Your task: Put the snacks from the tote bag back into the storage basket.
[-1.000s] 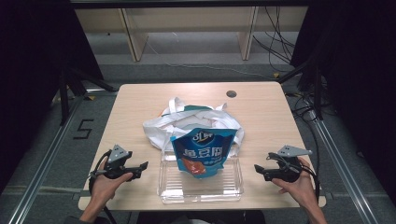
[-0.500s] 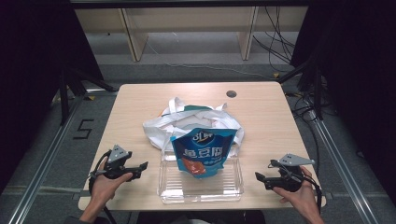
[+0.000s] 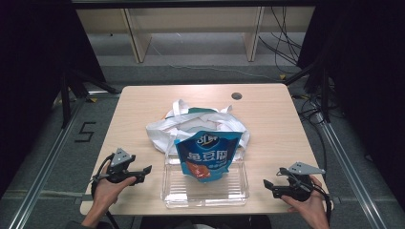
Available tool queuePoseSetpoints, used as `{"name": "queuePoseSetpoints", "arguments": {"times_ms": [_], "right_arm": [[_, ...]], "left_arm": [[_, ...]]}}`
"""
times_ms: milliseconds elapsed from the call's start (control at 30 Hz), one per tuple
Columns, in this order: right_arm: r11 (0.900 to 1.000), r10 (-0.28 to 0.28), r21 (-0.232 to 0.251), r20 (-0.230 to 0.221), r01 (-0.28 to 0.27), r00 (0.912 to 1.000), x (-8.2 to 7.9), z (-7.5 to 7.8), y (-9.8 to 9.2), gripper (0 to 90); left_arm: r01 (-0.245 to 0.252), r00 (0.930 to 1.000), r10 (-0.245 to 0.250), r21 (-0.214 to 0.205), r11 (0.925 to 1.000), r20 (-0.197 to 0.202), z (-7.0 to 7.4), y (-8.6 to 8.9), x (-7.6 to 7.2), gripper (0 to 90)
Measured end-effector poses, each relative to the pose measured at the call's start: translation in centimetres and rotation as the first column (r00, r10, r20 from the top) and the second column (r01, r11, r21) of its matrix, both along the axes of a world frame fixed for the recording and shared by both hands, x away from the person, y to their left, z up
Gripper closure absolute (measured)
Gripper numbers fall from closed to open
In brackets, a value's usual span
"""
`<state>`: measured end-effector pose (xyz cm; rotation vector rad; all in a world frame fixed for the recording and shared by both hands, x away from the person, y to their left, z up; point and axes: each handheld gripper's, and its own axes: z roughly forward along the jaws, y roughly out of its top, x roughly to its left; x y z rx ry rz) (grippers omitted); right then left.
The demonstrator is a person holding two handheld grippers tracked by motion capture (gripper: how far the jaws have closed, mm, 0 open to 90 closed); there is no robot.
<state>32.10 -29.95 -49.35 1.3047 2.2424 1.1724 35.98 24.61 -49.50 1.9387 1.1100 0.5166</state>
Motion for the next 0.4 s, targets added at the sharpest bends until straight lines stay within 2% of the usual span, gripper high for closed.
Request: {"name": "queuePoseSetpoints", "arguments": {"times_ms": [33,67,100,133,167,200,233,267,300,400], "right_arm": [[0.9998,0.013,-0.017,0.035,-0.013,0.9993,0.17,-0.01,-0.26,17.2],[0.9999,-0.007,0.009,0.006,0.007,1.0,-0.09,0.05,-0.02,17.2],[0.9998,0.003,-0.02,0.05,-0.002,0.9988,0.23,-0.04,-0.28,17.2],[0.9998,0.002,-0.017,0.047,-0.001,0.9989,0.23,-0.03,-0.28,17.2],[0.9999,0.012,-0.01,0.044,-0.012,0.9989,0.18,-0.01,-0.31,17.1],[0.9999,-0.006,0.01,0.01,0.005,0.9999,-0.07,0.02,-0.04,17.2],[0.9999,0.015,-0.006,0.021,-0.015,0.9997,0.13,-0.03,-0.21,17.1],[0.9998,0.016,-0.008,0.016,-0.016,0.9997,0.11,0.02,-0.22,17.2],[0.9997,0.014,-0.022,0.033,-0.013,0.9993,0.15,0.03,-0.26,17.1],[0.9999,0.014,-0.008,0.032,-0.014,0.9994,0.17,-0.05,-0.22,17.1]], "left_arm": [[0.0,1.0,0.0,0.0,1.0,0.0,-0.01,0.0,0.01,20.0],[0.0,1.0,0.0,0.0,1.0,-0.001,-0.02,0.0,0.01,20.0],[0.017,0.9998,-0.016,0.026,0.9995,-0.009,0.08,0.17,0.0,20.0],[0.011,0.9999,-0.011,0.006,0.9999,0.003,0.04,-0.01,0.03,20.0],[0.014,0.9999,-0.014,0.011,0.9998,0.003,0.07,0.02,0.04,20.0],[0.013,0.9999,-0.013,0.009,0.9999,0.003,0.06,0.02,0.04,20.0],[0.014,0.9999,-0.014,0.008,0.9999,0.004,0.04,0.03,0.05,20.0],[0.01,0.9999,-0.01,0.01,0.9999,0.004,0.04,0.01,0.03,20.0],[0.01,0.9999,-0.01,0.011,0.9999,0.003,0.04,0.01,0.03,20.0],[0.012,0.9999,-0.012,0.012,0.9999,0.002,0.05,-0.01,0.03,20.0]]}}
